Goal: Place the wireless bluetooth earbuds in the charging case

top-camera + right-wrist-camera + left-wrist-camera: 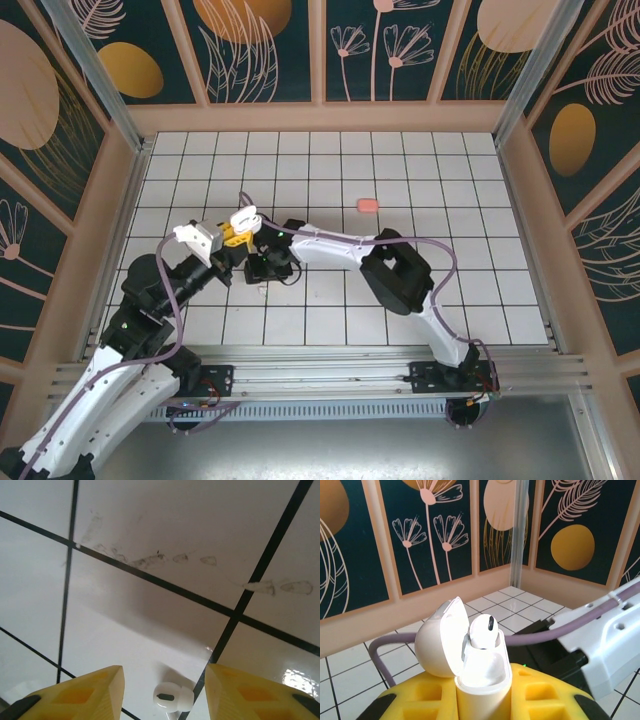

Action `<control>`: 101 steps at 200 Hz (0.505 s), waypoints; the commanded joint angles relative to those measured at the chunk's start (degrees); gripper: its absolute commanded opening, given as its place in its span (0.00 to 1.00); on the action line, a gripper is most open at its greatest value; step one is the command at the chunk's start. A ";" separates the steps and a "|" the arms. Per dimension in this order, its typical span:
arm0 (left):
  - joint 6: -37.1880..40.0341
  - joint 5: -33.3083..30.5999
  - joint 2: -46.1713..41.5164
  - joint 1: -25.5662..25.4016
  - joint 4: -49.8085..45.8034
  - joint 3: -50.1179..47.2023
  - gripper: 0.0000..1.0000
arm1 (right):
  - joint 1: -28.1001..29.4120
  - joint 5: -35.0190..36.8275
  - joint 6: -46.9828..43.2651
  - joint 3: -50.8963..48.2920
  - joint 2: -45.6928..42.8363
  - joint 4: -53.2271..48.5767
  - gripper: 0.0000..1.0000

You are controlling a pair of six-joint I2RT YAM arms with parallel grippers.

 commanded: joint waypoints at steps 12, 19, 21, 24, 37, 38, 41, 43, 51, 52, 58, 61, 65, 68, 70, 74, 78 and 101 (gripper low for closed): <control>1.06 -0.06 -1.07 -0.16 0.10 0.88 0.04 | 1.93 4.01 -1.17 4.72 2.93 -8.16 0.48; 1.15 -0.16 -1.14 -0.17 -0.05 1.00 0.04 | 2.13 4.11 -1.29 5.41 3.47 -8.75 0.48; 1.11 -0.15 -1.20 -0.14 -0.15 1.00 0.04 | 2.26 4.17 -1.34 5.60 3.61 -8.91 0.48; 1.11 -0.15 -1.22 -0.14 -0.22 0.97 0.04 | 2.29 4.19 -1.39 5.93 3.78 -9.16 0.48; 1.13 -0.16 -1.50 -0.11 -0.31 1.01 0.04 | 2.72 4.28 -1.66 7.27 4.83 -10.35 0.48; 1.11 -0.15 -1.50 -0.17 -0.32 0.99 0.04 | 2.72 4.28 -1.66 7.27 4.83 -10.35 0.48; 1.18 -0.15 -1.60 -0.15 -0.33 0.97 0.04 | 2.76 4.36 -1.73 7.63 5.06 -10.59 0.48; 1.19 -0.15 -1.58 -0.16 -0.46 0.97 0.04 | 2.84 4.43 -1.74 7.80 5.12 -10.79 0.48; 1.17 -0.15 -1.67 -0.17 -0.50 0.92 0.04 | 3.07 4.54 -1.91 8.46 5.58 -11.30 0.49; 1.18 -0.15 -1.71 -0.15 -0.55 0.95 0.04 | 3.10 4.59 -1.91 8.57 5.60 -11.37 0.49; 1.19 -0.19 -1.89 -0.08 -0.66 1.04 0.04 | 3.29 4.63 -2.00 8.91 5.93 -11.82 0.49; 1.11 -0.15 -1.85 -0.11 -0.68 1.03 0.04 | 3.34 4.70 -2.01 9.10 6.09 -12.00 0.49; 1.17 -0.11 -1.99 -0.18 -0.76 1.00 0.04 | 3.43 4.72 -2.09 9.32 6.29 -12.22 0.48; 1.15 -0.19 -2.06 -0.17 -0.77 0.97 0.04 | 3.49 4.72 -2.09 9.44 6.44 -12.38 0.49; 1.18 -0.18 -2.07 -0.08 -0.77 0.99 0.04 | 3.52 4.77 -2.16 9.53 6.55 -12.47 0.49; 1.15 -0.15 -2.11 -0.15 -0.81 1.01 0.04 | 3.65 4.85 -2.18 9.73 6.70 -12.70 0.48; 1.18 -0.19 -2.19 -0.22 -0.85 1.01 0.04 | 3.76 4.89 -2.18 9.90 6.88 -12.97 0.49; 1.11 -0.24 -2.51 -0.15 -0.94 0.89 0.04 | 4.26 5.32 -2.42 10.80 7.70 -14.31 0.48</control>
